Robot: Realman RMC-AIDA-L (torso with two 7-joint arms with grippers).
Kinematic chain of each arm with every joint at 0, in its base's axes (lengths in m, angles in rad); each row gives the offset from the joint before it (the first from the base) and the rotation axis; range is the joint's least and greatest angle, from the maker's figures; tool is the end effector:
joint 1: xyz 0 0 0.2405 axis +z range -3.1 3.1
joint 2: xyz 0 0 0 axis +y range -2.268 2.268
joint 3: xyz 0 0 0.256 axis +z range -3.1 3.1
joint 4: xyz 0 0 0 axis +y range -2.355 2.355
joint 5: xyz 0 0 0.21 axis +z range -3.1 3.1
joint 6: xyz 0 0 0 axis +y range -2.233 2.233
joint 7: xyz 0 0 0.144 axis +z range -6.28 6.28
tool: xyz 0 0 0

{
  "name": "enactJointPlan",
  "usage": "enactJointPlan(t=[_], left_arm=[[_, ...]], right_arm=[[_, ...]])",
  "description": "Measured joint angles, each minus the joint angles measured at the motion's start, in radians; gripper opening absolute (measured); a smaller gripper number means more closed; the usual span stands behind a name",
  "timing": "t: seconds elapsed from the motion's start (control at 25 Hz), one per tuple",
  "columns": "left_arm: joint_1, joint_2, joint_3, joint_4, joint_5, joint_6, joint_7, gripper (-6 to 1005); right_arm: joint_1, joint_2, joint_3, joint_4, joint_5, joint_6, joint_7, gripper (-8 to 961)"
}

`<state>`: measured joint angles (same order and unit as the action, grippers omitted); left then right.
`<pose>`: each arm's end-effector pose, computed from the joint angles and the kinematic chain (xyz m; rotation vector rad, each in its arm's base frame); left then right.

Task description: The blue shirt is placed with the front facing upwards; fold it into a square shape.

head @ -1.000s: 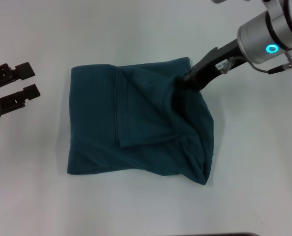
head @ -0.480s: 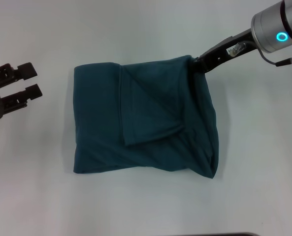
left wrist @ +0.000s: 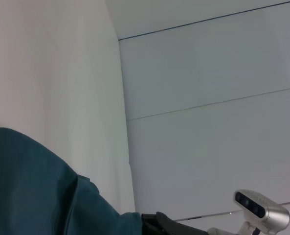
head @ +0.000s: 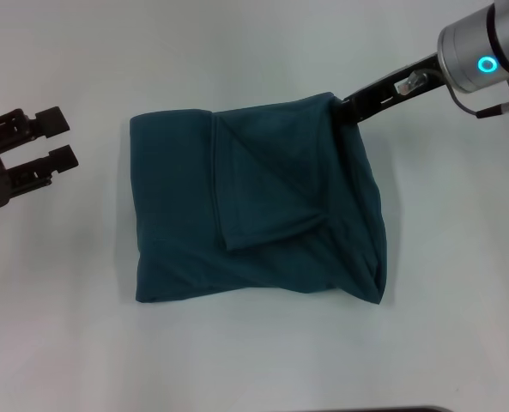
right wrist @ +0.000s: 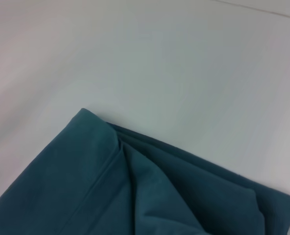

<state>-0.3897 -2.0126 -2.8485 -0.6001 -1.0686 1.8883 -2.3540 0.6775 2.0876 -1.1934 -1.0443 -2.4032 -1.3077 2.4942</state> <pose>-0.3122 0.2645 0.0592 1.9599 2.0341 1.1878 0.1912 0.3917 -0.0150 -2.5363 1.1609 -0.0630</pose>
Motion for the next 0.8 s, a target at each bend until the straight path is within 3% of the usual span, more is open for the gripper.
enactJointPlan(t=[0.24,0.52,0.8], left_arm=[[0.000,0.000,0.000,0.000,0.000,0.000,0.000,733],[0.000,0.000,0.000,0.003,-0.001,0.000,0.000,733],[-0.003,0.001,-0.001,0.008,-0.001,0.000,0.000,733]], right_arm=[[0.041,-0.003,0.096,0.087,-0.042,0.002,0.009,177],[0.044,-0.012,0.188,0.096,-0.064,0.018,0.028,192],[0.047,-0.025,0.237,0.084,-0.056,-0.024,0.033,361]])
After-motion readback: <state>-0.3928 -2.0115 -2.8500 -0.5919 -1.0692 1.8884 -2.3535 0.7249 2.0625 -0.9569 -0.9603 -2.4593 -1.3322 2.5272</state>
